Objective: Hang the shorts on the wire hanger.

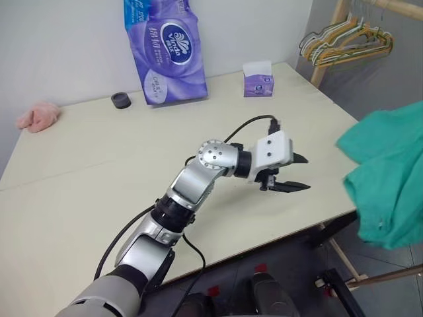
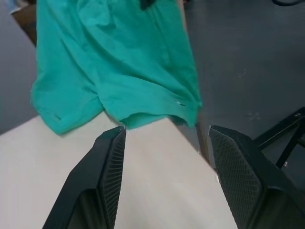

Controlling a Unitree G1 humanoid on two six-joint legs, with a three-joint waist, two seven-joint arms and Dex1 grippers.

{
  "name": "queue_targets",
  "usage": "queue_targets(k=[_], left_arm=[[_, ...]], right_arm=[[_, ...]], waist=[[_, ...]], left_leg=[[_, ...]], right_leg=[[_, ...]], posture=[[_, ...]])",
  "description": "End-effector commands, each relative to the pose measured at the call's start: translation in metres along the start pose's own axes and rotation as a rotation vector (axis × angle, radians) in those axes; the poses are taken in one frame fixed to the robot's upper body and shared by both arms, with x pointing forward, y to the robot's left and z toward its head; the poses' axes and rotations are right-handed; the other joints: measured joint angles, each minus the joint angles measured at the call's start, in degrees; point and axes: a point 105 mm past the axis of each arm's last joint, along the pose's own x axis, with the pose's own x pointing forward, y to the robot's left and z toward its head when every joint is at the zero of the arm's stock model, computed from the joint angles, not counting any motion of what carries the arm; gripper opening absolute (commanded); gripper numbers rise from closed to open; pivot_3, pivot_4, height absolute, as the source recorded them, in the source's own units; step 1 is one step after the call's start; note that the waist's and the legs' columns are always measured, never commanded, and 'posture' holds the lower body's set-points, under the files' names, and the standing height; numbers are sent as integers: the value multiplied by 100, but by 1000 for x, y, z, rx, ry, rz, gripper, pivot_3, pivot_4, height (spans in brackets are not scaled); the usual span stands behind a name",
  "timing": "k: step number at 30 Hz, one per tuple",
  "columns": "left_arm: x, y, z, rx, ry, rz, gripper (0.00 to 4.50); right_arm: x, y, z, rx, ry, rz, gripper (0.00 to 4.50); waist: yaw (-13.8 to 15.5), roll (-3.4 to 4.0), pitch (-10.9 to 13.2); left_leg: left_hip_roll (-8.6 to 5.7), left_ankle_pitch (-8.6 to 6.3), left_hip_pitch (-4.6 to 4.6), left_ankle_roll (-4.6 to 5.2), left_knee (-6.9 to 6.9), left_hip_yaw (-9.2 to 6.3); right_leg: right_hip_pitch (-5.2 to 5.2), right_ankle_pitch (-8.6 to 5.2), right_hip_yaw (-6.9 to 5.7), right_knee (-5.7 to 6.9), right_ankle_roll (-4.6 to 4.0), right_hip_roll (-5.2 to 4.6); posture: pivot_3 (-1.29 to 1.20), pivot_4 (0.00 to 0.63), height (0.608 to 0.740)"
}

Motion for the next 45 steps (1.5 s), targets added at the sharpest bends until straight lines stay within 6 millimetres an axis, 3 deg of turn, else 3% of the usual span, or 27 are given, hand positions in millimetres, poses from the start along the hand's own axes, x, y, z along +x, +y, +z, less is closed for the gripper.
queue_targets(k=[1, 11, 16, 23, 45], left_arm=[[3, 9, 14, 66, -28, 12, 2931], [14, 38, 62, 78, -184, 22, 2931], [12, 45, 78, 30, -256, 40, 2931], [7, 41, 103, -74, -384, -7, 2931], [6, 41, 115, -73, -433, -19, 2931]], right_arm=[[-6, -16, 25, -5, -73, -69, 0], [5, -55, 58, -57, -128, -178, 0], [12, -63, 52, -106, -71, -175, 0], [18, -61, 41, -113, 2, -130, 0], [27, -55, 42, -157, -6, -113, 0]], waist=[[-45, -1, 3], [-292, 4, 84], [-384, 12, 143], [-406, 24, 177], [-414, 22, 178]], left_leg=[[0, -3, 2, 5, 0, 8], [-6, -17, 22, 27, -1, 64], [-6, -18, 25, 25, -6, 72], [-7, -19, 29, 23, -7, 75], [-7, -31, 70, 27, -10, 163]], right_leg=[[-1, 0, 9, -1, 5, 0], [-2, 7, 40, -13, 38, -4], [-2, 3, 48, -12, 45, -3], [-4, 1, 78, -5, 49, -2], [-4, 8, 169, 1, 80, 3]], posture=[[-368, 185, 740], [-348, 184, 740], [-326, 189, 740], [-310, 186, 740], [-282, 172, 740]])
